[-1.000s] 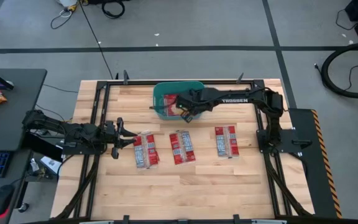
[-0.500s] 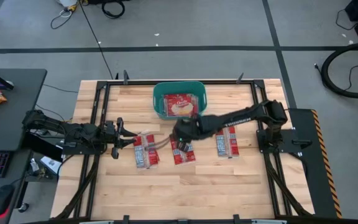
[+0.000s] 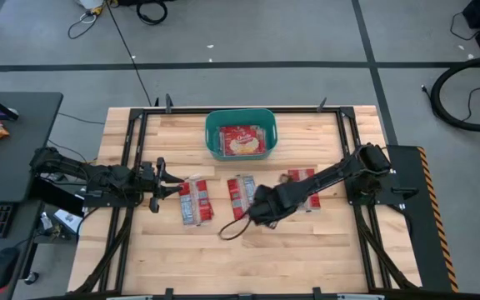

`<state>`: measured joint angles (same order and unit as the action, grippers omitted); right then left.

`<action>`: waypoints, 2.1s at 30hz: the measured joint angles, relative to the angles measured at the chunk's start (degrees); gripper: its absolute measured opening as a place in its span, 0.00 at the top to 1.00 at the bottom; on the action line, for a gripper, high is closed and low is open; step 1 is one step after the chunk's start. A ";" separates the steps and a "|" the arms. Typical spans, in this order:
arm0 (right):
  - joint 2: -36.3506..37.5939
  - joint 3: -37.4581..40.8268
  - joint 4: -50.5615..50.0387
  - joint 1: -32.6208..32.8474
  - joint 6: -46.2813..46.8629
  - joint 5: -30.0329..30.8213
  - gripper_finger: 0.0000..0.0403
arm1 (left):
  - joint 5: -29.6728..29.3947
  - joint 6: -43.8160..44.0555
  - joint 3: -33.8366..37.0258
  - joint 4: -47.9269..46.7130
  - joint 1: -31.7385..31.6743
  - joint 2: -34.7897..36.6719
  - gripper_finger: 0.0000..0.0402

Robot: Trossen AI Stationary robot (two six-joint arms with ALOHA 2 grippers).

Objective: Sort popcorn bags into baskets
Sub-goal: Put the red popcorn bag into the blue bin

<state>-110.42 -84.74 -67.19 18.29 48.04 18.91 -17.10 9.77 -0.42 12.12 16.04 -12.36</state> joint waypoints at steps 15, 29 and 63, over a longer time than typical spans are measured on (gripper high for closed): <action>3.21 11.06 -13.18 0.95 14.85 -6.67 0.62 | -0.01 0.01 -0.01 0.00 0.01 0.00 0.71; 32.40 39.74 6.50 -1.70 31.96 -8.78 0.62 | 0.00 -0.01 -0.01 0.00 0.01 0.02 0.71; 46.28 54.79 19.62 -8.72 30.40 -14.18 0.65 | 0.00 0.00 -0.01 0.00 0.00 0.01 0.71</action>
<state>-64.14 -29.95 -47.57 9.58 78.45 4.73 -17.09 9.77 -0.43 12.12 16.04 -12.35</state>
